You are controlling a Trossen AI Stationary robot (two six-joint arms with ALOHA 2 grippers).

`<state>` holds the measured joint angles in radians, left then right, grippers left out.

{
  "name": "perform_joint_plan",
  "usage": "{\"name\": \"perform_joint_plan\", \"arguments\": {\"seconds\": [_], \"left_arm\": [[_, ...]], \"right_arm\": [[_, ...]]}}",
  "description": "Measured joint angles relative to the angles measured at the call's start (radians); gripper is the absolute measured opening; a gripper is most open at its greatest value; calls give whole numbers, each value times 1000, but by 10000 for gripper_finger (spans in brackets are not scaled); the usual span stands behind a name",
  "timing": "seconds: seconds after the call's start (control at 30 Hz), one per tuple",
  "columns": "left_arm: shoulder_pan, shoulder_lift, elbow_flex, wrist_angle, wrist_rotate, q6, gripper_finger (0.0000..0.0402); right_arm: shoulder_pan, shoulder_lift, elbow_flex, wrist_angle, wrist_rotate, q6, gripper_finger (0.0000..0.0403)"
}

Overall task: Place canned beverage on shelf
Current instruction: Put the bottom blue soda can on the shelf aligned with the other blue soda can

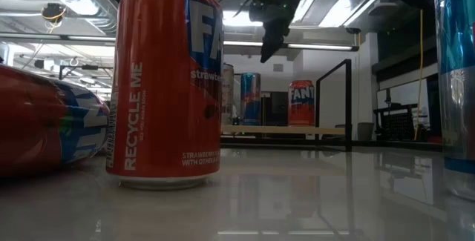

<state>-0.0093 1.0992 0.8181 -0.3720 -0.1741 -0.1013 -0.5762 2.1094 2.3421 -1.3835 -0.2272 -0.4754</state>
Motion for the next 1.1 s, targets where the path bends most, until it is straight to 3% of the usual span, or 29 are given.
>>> {"name": "perform_joint_plan", "arguments": {"seconds": [0.27, 0.4, 0.47, 0.9, 1.1], "left_arm": [[0, 0, 0, 0, 0, 0, 158], [0, 0, 0, 0, 0, 0, 158], [0, 0, 0, 0, 0, 0, 158], [0, 0, 0, 0, 0, 0, 158], [0, 0, 0, -1, 0, 0, 158]], "right_arm": [[37, 2, 0, -23, -9, 7, 342], [87, 0, 0, -136, -25, 111, 342], [121, -1, -1, -196, -45, 159, 342], [448, -46, -6, -188, -45, 183, 342], [525, -128, -29, -184, -40, 183, 342]]}}
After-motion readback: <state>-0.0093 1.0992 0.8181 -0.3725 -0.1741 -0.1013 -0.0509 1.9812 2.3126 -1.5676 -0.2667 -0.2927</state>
